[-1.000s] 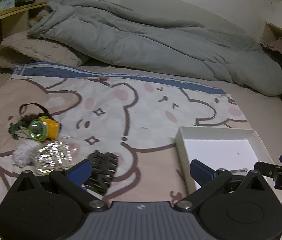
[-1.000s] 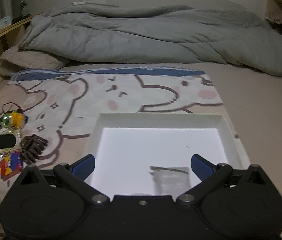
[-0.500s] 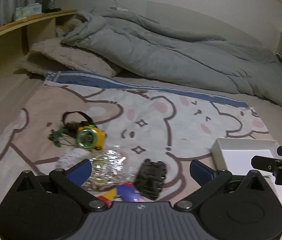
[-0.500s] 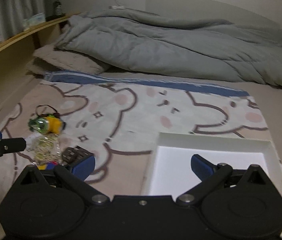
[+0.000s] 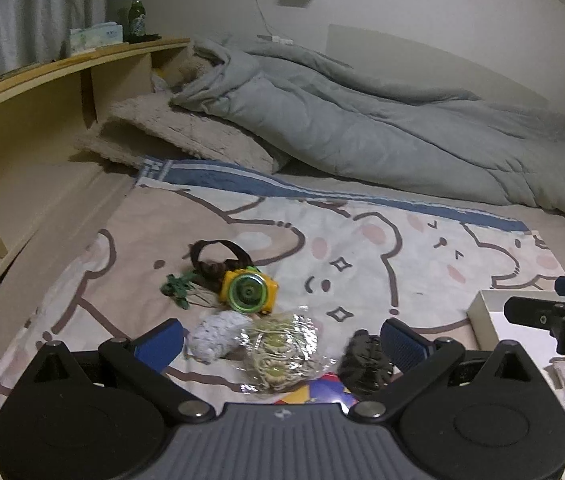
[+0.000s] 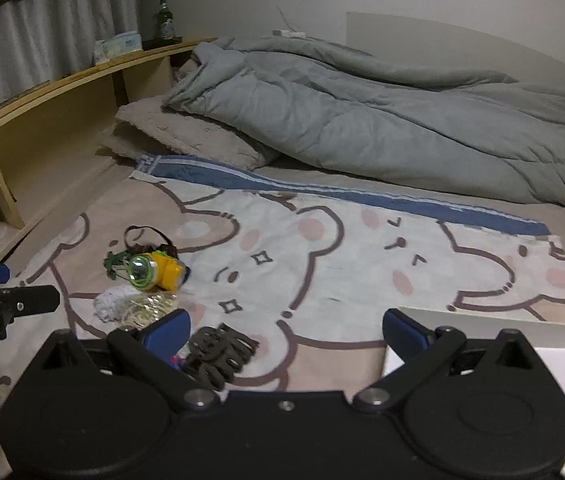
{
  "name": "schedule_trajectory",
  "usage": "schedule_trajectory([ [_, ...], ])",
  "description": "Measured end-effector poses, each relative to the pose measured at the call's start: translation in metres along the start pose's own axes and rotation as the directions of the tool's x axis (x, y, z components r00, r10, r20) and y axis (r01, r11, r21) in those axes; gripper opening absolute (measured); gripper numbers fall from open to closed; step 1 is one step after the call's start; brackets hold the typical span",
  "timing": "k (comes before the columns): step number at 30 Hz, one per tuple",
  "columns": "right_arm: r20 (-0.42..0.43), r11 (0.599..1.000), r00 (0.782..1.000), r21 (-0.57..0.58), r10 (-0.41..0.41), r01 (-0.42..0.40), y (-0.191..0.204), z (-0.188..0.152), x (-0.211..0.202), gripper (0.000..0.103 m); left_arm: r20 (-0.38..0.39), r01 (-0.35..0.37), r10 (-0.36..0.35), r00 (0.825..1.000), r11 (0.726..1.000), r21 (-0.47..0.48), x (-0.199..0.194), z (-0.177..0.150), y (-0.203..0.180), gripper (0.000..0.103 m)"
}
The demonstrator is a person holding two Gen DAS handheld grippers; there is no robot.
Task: Organize objects
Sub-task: 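Move both tools back toward the black claw clip and card box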
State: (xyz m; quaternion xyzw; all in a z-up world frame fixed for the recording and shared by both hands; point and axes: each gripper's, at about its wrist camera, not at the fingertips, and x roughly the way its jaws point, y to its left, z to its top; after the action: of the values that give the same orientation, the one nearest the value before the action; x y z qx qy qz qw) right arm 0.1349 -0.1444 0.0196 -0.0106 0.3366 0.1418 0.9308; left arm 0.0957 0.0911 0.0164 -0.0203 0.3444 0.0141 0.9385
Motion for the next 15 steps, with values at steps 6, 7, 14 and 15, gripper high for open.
schedule_trajectory([
  [6,0.026,0.995,0.997,0.064,0.070,-0.071,0.006,-0.001,0.005,0.103,0.000,-0.025,0.025,1.000,0.999,0.042,0.004,-0.002,0.008,0.103],
  [7,0.034,0.995,0.997,0.068,0.065,-0.068,0.008,-0.001,0.006,0.103,0.000,-0.021,0.021,1.000,0.999,0.047,0.005,-0.002,0.008,0.103],
  [14,0.034,1.000,0.999,0.003,0.014,-0.015,0.024,-0.007,0.019,0.103,-0.009,0.018,-0.017,1.000,0.993,0.114,0.014,-0.009,0.014,0.103],
  [15,0.027,1.000,1.000,-0.002,0.013,-0.013,0.026,-0.008,0.022,0.103,-0.012,0.028,-0.026,1.000,0.991,0.132,0.016,-0.010,0.014,0.103],
])
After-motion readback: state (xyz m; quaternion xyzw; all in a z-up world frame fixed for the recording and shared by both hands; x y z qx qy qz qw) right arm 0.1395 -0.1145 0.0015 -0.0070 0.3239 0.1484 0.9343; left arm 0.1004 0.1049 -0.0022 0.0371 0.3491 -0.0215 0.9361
